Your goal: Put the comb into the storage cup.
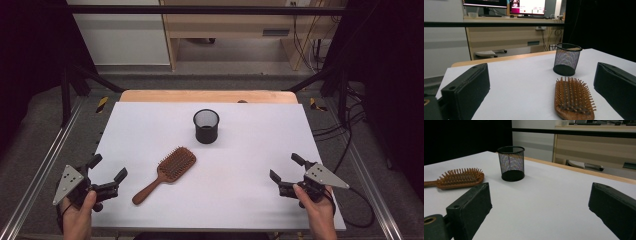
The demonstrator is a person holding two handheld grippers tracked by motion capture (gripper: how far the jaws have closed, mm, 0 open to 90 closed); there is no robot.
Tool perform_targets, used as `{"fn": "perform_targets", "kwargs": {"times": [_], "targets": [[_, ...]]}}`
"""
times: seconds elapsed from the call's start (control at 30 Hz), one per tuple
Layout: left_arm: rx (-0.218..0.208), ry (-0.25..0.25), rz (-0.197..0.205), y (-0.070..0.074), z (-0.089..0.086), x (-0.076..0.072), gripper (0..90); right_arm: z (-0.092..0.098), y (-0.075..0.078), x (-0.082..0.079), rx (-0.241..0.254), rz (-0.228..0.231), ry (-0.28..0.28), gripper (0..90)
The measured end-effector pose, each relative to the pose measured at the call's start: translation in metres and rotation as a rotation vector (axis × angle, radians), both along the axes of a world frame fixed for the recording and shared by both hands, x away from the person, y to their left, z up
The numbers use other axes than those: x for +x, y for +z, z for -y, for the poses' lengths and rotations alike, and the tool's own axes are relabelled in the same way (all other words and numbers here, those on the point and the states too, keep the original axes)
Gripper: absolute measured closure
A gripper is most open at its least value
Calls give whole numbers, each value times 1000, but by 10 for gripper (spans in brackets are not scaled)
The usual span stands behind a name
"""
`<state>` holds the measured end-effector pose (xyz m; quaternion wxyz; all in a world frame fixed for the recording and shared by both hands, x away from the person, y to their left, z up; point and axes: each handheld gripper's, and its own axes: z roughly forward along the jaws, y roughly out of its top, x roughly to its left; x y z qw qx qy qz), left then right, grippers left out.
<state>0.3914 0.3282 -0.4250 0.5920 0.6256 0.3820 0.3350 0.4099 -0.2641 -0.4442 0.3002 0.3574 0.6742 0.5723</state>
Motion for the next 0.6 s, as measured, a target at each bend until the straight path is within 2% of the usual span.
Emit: {"fn": "perform_targets", "kwargs": {"times": [0.1,0.47,0.6], "targets": [[-7,6,-4,0,-1,0,7,-1,0,0,6,-1,-2,43],[-16,9,0,2,0,1,8,1,1,0,45,40,-35,42],[-17,0,-7,2,2,0,8,2,1,1,40,31,-41,45]]}}
